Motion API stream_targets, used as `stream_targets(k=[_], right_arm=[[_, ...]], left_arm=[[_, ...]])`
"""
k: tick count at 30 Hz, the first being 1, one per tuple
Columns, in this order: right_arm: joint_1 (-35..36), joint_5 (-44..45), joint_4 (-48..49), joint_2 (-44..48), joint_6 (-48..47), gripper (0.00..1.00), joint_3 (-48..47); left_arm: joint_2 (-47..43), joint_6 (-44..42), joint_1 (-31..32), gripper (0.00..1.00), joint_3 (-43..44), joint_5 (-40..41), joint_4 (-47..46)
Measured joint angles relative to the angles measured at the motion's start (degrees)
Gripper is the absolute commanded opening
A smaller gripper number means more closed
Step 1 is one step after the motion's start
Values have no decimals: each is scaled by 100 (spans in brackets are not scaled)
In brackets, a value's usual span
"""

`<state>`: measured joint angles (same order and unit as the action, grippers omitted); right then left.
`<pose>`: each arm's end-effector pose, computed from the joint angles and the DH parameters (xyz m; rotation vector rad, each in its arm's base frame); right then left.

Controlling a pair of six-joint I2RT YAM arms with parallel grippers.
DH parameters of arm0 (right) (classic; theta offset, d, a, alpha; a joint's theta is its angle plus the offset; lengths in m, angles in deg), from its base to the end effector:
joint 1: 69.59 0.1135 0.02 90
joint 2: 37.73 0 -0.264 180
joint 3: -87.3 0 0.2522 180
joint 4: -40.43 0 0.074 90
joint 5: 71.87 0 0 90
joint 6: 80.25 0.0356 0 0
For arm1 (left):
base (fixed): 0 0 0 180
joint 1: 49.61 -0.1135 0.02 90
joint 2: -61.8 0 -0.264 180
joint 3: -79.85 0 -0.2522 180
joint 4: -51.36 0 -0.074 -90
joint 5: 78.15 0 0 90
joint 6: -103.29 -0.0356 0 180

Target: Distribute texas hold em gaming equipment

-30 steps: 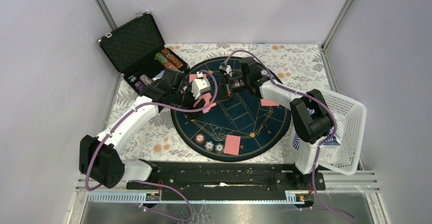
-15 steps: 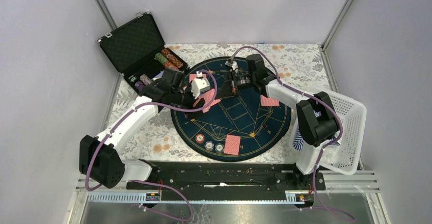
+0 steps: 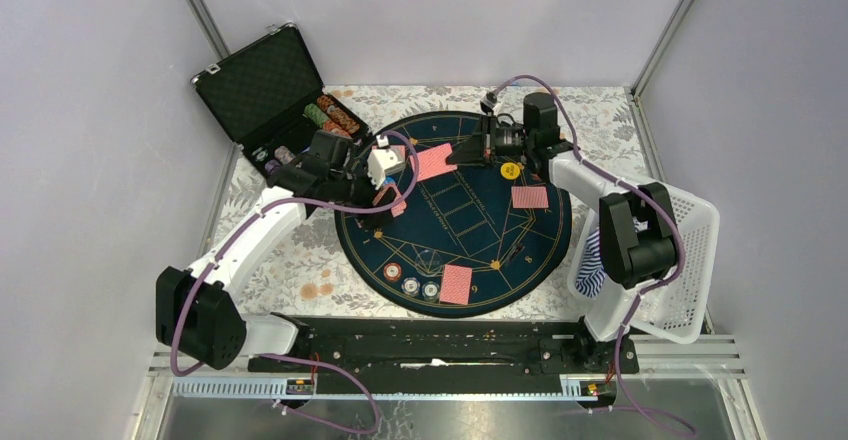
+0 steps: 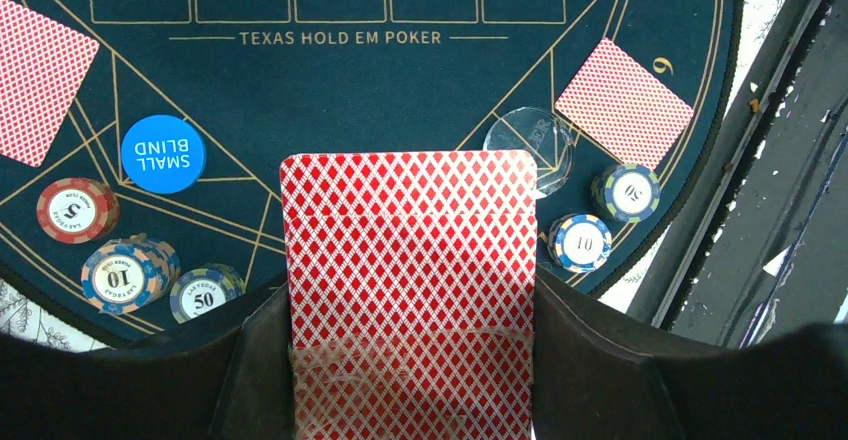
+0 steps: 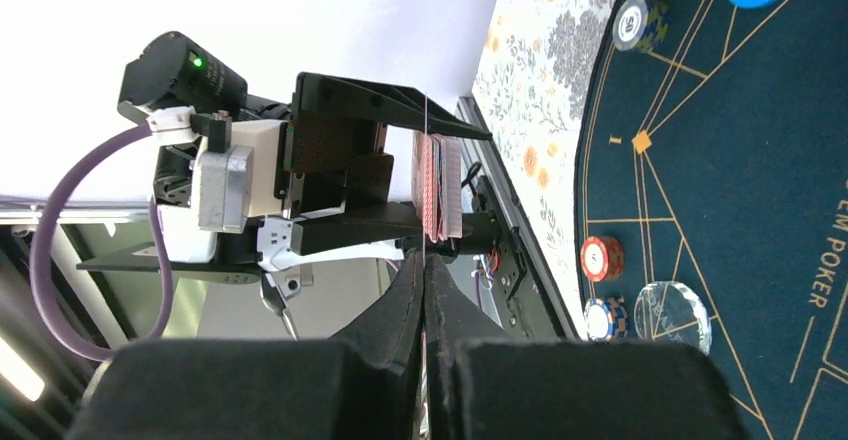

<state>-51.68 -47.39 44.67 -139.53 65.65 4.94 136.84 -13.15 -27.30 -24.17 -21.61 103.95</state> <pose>0.3682 0.1531 0.2647 -0.2681 2.1218 1.8684 0.2408 -0.1200 0.2914 1.2051 2.0588 -0.6830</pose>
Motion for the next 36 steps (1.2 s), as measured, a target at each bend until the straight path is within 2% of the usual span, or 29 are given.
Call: stream_targets(k=[5, 13, 21, 26, 36], right_arm=[[-125, 262, 118, -286, 2, 0, -374], [92, 1130, 186, -1851, -142, 0, -1777], [664, 1856, -402, -3383, -601, 0, -3521], [883, 2146, -815, -4103, -846, 3, -4413], [997, 2551, -1381, -4992, -1005, 4, -5241]], left_arm=[[-15, 2, -129, 0, 0, -26, 2], [-175, 50, -380, 0, 0, -94, 0], [-236, 116, -555, 0, 0, -181, -35], [-236, 127, -599, 0, 0, -234, -85], [-236, 131, -643, 0, 0, -286, -109]])
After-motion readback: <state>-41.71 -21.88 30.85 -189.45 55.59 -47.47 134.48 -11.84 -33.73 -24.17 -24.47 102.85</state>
